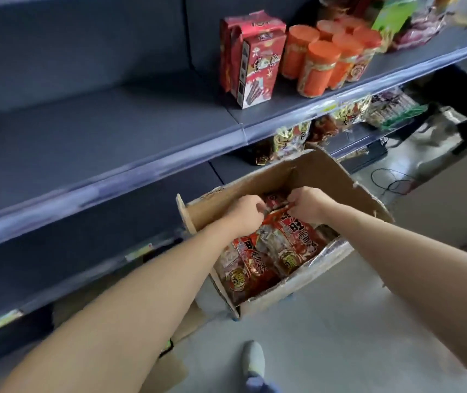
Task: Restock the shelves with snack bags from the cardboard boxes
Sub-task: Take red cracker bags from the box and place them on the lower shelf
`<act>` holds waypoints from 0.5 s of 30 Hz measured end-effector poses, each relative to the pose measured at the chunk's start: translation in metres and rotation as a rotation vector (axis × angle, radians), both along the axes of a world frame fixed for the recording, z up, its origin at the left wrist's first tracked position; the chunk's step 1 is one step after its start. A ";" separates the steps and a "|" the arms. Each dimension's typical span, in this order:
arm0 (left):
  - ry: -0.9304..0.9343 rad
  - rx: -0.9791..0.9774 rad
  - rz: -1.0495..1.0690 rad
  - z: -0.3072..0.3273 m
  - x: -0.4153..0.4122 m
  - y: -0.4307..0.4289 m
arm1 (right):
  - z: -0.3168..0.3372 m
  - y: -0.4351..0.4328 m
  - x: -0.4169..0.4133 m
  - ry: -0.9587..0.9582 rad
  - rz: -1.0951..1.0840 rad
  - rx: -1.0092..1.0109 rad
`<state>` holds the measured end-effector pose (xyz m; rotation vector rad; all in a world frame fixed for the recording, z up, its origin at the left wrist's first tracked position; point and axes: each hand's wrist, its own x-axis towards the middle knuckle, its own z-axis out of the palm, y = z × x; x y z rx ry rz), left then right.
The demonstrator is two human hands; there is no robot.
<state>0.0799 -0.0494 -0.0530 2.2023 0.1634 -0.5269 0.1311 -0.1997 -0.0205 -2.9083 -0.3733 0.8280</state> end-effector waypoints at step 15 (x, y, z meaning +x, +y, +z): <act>0.583 0.006 0.373 -0.147 0.053 -0.086 | -0.140 -0.077 0.084 0.477 -0.229 -0.083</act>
